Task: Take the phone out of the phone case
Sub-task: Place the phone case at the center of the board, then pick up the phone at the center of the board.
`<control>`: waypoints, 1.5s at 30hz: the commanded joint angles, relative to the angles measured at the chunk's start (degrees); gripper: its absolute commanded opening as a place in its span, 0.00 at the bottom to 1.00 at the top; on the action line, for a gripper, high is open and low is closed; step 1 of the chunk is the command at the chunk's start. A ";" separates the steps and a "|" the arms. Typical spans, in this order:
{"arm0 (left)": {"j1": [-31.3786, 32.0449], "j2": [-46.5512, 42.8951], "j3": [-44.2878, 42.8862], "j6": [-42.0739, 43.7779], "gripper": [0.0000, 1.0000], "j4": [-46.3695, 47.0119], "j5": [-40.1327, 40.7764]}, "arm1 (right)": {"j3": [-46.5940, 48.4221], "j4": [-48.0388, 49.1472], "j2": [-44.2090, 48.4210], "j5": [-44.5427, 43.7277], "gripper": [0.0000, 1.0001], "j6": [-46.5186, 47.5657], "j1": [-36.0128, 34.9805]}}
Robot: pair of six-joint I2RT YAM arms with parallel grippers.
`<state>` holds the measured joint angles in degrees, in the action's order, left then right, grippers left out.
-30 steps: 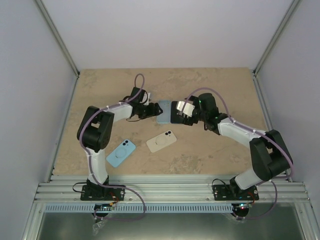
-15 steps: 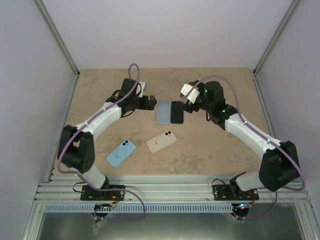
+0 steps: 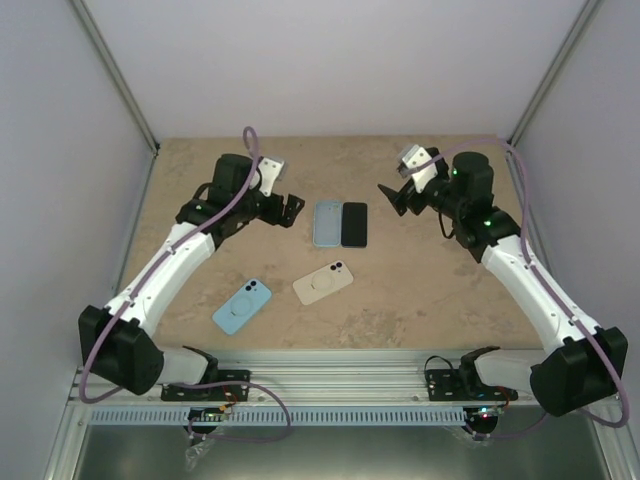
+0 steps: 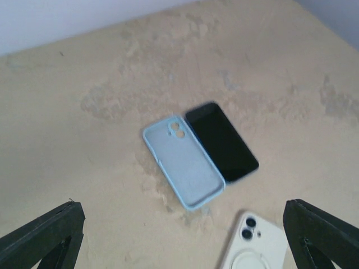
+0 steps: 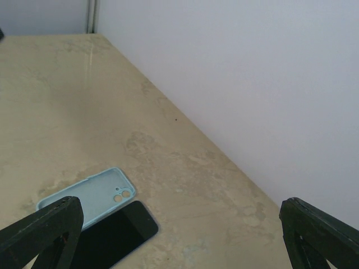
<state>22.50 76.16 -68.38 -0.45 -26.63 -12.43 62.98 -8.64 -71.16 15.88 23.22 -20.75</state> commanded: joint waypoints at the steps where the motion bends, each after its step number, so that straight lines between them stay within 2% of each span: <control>1: 0.41 3.39 -0.18 7.18 0.99 -10.17 -5.13 | 0.76 -2.59 2.46 8.48 0.98 -6.42 2.84; 4: 2.14 5.13 0.79 9.75 0.99 -13.04 -5.43 | -0.84 -2.20 3.66 11.83 0.98 -8.80 4.60; 10: 6.92 8.33 4.37 11.48 1.00 -13.12 -1.91 | -3.27 -1.12 4.27 14.12 0.98 -10.36 5.96; 23: 15.62 15.45 5.87 11.97 0.99 -11.21 2.90 | -4.81 -2.03 5.38 14.05 0.98 -10.15 7.40; 45: 21.94 23.11 7.28 12.05 0.99 -8.36 9.60 | -6.33 -1.47 6.23 13.47 0.98 -10.84 10.37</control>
<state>43.22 97.43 -61.30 10.70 -36.45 -4.95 57.23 -10.35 -65.34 29.26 12.95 -10.96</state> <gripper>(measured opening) 0.994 0.976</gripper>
